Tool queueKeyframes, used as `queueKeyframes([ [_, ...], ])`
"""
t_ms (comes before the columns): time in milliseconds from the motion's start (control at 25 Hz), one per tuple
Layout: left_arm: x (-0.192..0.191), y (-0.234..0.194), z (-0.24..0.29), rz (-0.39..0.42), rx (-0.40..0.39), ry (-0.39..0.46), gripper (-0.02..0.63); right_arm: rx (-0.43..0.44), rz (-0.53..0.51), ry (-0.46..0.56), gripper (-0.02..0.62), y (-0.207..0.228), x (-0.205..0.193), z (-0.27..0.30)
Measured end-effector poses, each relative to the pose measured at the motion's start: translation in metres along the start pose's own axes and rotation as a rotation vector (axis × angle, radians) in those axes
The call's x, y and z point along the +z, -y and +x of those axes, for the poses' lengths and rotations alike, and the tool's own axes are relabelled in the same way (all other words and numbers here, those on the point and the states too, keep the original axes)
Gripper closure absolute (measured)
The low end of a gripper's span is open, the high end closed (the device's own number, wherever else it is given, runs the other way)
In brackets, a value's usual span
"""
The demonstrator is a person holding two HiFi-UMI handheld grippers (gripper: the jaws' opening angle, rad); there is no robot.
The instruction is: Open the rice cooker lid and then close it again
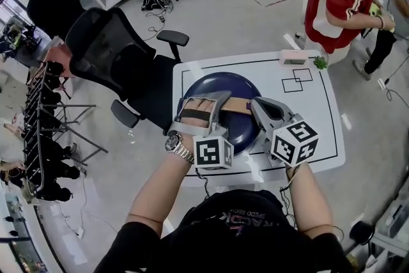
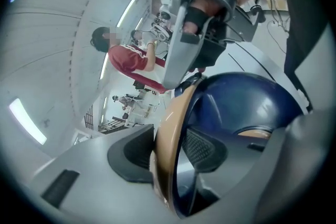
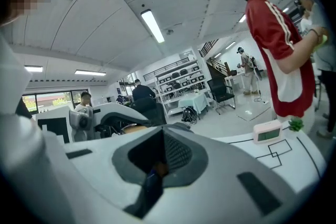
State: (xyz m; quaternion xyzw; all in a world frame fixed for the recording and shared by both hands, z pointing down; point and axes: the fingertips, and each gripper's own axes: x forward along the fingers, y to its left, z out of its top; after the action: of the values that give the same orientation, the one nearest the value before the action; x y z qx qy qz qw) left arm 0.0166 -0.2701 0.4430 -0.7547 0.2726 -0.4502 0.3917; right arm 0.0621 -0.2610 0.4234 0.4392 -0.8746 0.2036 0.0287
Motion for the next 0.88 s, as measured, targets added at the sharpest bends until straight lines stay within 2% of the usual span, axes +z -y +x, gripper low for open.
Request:
queueKeyframes([
  [120, 0.001, -0.002, 0.0, -0.019, 0.004, 0.007, 0.442, -0.007, -0.007, 0.017, 0.594, 0.0, 0.004, -0.004],
  [520, -0.007, -0.022, -0.011, -0.137, 0.025, 0.052, 0.442, -0.064, 0.001, 0.199, 0.594, 0.008, 0.042, -0.037],
  [880, -0.02, -0.048, -0.031, -0.301, 0.052, 0.111, 0.442, -0.104, 0.002, 0.241, 0.594, 0.008, 0.05, -0.052],
])
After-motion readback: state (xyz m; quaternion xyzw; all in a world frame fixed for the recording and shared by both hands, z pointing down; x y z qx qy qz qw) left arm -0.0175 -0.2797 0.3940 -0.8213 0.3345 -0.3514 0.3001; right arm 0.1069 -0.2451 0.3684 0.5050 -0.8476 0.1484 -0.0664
